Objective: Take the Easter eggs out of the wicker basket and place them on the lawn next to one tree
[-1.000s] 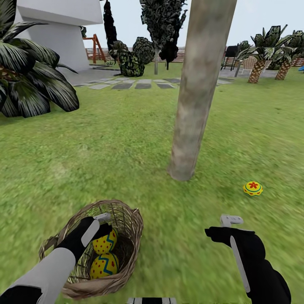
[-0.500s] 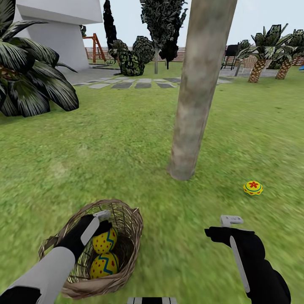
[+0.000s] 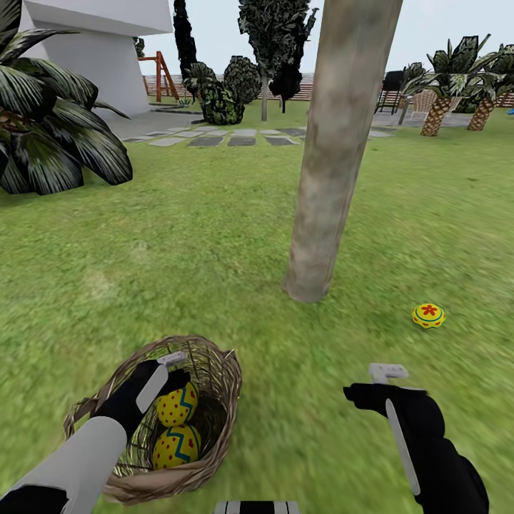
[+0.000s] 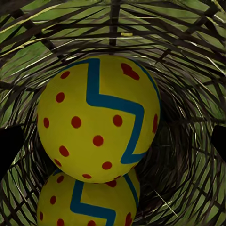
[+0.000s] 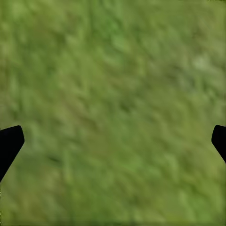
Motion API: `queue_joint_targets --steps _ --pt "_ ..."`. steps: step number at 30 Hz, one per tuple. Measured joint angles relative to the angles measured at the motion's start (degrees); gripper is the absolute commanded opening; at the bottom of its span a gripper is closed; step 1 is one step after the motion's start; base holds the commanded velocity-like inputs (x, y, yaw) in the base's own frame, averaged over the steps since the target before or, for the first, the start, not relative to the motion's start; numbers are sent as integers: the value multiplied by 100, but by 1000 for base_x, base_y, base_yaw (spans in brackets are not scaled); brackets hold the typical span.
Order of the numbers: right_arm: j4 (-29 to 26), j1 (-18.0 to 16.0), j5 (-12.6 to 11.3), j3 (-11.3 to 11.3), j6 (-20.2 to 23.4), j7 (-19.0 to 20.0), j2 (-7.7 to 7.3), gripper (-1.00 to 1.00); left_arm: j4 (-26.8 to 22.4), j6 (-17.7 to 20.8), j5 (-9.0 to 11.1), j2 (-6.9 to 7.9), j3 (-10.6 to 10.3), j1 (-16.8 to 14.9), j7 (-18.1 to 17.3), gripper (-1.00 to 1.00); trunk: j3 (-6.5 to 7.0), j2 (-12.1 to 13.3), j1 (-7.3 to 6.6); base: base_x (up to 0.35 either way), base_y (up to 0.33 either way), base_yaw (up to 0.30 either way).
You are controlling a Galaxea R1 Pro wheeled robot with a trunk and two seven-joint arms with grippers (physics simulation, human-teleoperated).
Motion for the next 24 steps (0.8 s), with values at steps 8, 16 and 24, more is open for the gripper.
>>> queue_joint_targets --steps 8,16,24 --pt "0 0 -2 97 0 -5 -3 100 -62 5 0 3 -3 -1 -18 100 -132 -8 16 0 0 0" --pt "0 0 -4 108 0 -3 -7 100 -100 -1 0 3 -4 0 -8 100 -155 -9 18 0 0 0" --pt "0 0 -1 111 0 -5 -1 100 -108 -18 0 12 -3 0 11 100 -199 -12 23 0 0 0"
